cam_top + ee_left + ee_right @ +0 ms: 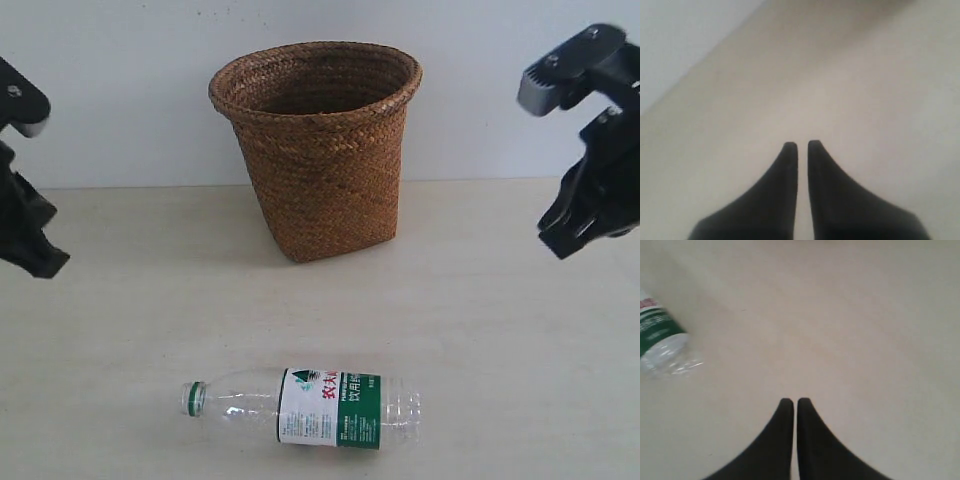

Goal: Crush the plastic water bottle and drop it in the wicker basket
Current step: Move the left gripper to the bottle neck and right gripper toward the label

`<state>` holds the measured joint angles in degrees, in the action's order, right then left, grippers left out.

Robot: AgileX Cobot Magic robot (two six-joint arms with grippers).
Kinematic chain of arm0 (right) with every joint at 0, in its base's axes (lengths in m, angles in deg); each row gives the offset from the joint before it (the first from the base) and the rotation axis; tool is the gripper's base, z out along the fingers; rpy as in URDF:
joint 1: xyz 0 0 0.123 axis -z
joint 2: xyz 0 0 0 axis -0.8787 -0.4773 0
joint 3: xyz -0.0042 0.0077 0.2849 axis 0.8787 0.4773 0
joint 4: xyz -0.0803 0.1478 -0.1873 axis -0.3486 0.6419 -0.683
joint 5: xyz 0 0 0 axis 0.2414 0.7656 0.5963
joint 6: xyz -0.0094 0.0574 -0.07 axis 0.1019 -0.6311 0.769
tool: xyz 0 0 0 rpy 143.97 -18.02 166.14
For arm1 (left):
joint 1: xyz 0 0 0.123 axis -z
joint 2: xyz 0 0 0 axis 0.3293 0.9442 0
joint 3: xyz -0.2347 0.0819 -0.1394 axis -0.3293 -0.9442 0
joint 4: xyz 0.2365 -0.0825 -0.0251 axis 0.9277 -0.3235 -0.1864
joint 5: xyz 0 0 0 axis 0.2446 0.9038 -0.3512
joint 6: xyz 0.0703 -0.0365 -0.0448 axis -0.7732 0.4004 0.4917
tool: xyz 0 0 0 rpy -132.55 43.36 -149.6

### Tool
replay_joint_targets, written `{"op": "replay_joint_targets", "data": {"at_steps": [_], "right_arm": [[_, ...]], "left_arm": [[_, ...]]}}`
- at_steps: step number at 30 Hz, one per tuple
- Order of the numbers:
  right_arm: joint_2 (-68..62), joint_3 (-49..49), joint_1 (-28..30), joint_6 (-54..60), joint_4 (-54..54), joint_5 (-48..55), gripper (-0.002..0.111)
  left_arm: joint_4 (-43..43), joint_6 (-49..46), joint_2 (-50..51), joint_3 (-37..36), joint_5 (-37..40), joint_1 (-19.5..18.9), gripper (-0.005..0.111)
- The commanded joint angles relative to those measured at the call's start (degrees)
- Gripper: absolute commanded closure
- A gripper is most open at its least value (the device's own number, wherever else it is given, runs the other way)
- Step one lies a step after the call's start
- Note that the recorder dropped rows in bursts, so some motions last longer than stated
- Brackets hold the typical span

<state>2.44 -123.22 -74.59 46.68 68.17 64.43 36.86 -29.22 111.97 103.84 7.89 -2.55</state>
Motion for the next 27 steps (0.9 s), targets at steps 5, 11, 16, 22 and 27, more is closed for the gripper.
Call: {"op": "replay_joint_targets", "data": {"at_steps": [5, 11, 16, 22, 27], "right_arm": [[-4.65, -1.16, -0.11, 14.24, 16.66, 7.97, 0.108], [-7.64, -1.16, -2.18, 17.07, 20.54, 8.91, 0.108], [-10.83, -1.2, -6.86, 17.24, 20.54, 7.64, 0.108], [-13.13, -1.95, -8.23, 17.41, 20.58, 7.61, 0.108], [-14.43, -1.95, -8.23, 17.41, 20.7, 7.72, 0.108]], "left_arm": [[-38.39, -46.46, 5.73, 3.16, 12.44, 0.51, 0.102], [-43.75, -57.75, 11.75, 3.16, 12.78, 0.72, 0.102], [-48.35, -70.24, 17.37, 3.16, 15.17, 2.65, 0.07], [-48.2, -74.82, 22.57, 3.16, 15.32, 4.66, 0.038], [-45.66, -79.22, 25.79, 3.16, 15.45, 4.66, 0.041]]}}
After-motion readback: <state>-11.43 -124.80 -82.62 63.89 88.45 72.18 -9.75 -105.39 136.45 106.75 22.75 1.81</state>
